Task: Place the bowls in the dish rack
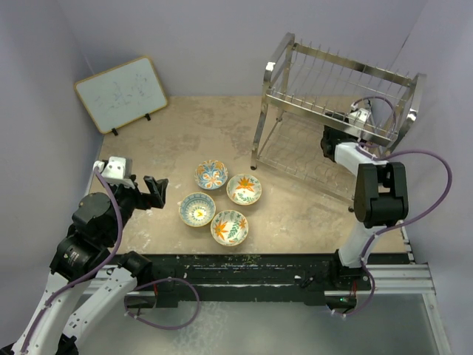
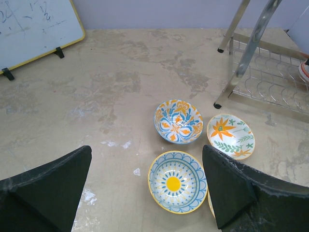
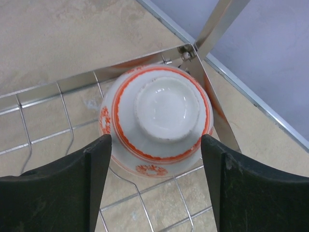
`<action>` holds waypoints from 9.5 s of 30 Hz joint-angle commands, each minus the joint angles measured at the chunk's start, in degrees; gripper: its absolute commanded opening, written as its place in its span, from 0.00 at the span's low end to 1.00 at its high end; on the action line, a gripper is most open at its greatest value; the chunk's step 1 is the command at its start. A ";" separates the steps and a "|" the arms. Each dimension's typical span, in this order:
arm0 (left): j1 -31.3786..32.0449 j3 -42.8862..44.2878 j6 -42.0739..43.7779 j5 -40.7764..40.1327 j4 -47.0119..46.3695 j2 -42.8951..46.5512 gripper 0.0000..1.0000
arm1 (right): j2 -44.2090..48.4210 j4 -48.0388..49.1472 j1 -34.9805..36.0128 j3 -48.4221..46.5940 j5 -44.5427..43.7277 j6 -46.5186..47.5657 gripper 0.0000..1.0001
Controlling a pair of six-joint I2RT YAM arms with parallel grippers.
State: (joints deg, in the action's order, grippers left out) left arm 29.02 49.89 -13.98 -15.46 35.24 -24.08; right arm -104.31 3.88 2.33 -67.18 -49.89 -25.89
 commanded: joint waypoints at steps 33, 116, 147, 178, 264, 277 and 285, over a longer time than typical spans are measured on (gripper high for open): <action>0.28 -0.12 -1.19 -2.55 -1.77 -0.30 0.99 | 4.81 -10.81 22.25 1.34 0.50 0.61 0.81; 0.25 1.81 -3.06 -5.54 1.08 -0.32 0.99 | 3.59 -6.54 56.41 2.20 16.07 -8.67 0.00; 0.25 2.91 -3.14 -3.70 0.31 -1.23 0.99 | 34.45 38.72 35.04 35.56 57.23 -24.06 0.00; 0.25 4.48 -1.57 -4.66 0.39 -2.20 0.99 | 18.14 73.58 11.48 37.53 70.38 -47.88 0.00; 0.30 2.31 -0.96 -5.24 -0.85 -1.75 0.99 | 7.81 55.92 4.43 24.81 49.12 -39.00 0.46; 0.21 2.60 -1.36 -5.19 0.06 -1.00 0.99 | 5.72 42.52 13.76 15.04 42.00 -30.79 0.60; 0.25 2.59 -1.22 -5.54 0.19 -0.42 0.99 | 2.88 23.58 15.73 3.55 34.56 -24.61 0.68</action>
State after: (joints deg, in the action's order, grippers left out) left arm 29.02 52.23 -15.42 -21.04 37.43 -25.21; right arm -100.90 38.17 17.10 -57.69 -8.91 -55.33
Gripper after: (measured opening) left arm 0.990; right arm 0.663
